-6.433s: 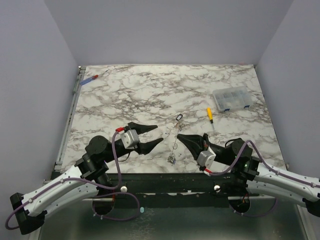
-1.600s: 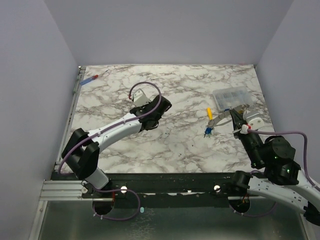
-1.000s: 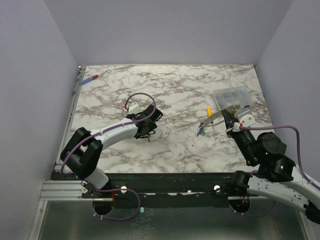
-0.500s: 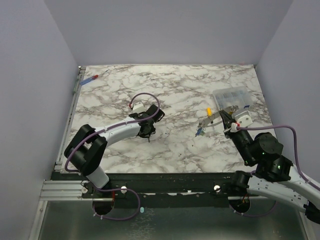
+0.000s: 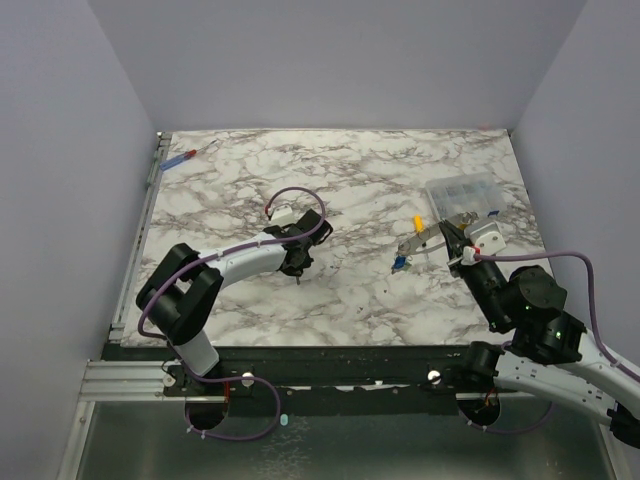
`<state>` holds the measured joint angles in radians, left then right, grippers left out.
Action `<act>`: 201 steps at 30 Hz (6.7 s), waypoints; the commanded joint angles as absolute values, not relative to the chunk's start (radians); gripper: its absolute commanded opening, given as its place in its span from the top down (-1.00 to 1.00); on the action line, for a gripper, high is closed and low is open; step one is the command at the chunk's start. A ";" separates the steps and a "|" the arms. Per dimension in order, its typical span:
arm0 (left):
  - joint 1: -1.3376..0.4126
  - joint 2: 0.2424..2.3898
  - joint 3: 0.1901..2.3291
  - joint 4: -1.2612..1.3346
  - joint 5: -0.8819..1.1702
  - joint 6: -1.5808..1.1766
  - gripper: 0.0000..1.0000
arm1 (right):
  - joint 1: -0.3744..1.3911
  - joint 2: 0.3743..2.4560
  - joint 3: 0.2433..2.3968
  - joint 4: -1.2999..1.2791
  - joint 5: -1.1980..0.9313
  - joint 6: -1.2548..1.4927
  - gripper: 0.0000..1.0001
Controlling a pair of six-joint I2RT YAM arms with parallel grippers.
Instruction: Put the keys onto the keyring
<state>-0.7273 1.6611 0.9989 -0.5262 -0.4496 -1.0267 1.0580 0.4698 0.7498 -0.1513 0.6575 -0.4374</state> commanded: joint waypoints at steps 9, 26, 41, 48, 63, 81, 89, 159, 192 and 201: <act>-0.733 1.683 1.022 -0.517 -0.441 -1.009 0.57 | 1.054 0.455 0.750 -0.117 0.643 -0.428 0.99; -0.732 1.695 1.025 -0.517 -0.445 -0.994 1.00 | 1.054 0.457 0.758 -0.123 0.644 -0.420 0.99; -0.732 1.483 1.087 -0.561 -0.441 -1.042 1.00 | 1.054 0.484 0.772 -0.119 0.625 -0.419 0.99; -0.732 1.361 1.109 -0.573 -0.487 -1.068 1.00 | 1.054 0.494 0.765 -0.112 0.549 -0.411 0.99; -0.720 1.121 0.970 -0.371 -0.381 -1.169 1.00 | 1.054 0.489 0.655 -0.038 0.172 -0.416 0.99; -0.662 0.982 0.700 -0.016 0.153 -1.401 1.00 | 1.054 0.566 0.640 -0.127 -0.264 -0.459 0.99; -0.658 0.990 0.557 0.399 0.292 -1.532 1.00 | 1.054 0.618 0.664 -0.173 -0.273 -0.499 0.99; -0.742 0.877 0.570 0.209 -0.086 -1.294 1.00 | 1.052 1.044 0.808 0.088 -0.101 -0.477 0.99; -0.765 0.879 0.560 0.157 0.071 -1.212 1.00 | 1.025 1.132 0.789 0.180 0.102 -0.595 0.99; -0.771 0.893 0.574 0.138 0.072 -1.184 1.00 | 1.025 1.115 0.773 0.178 0.125 -0.643 0.99</act>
<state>-0.7551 0.8829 0.5632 0.1833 0.0257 -1.2209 1.0271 1.1442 0.7746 0.1173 0.0780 -0.6033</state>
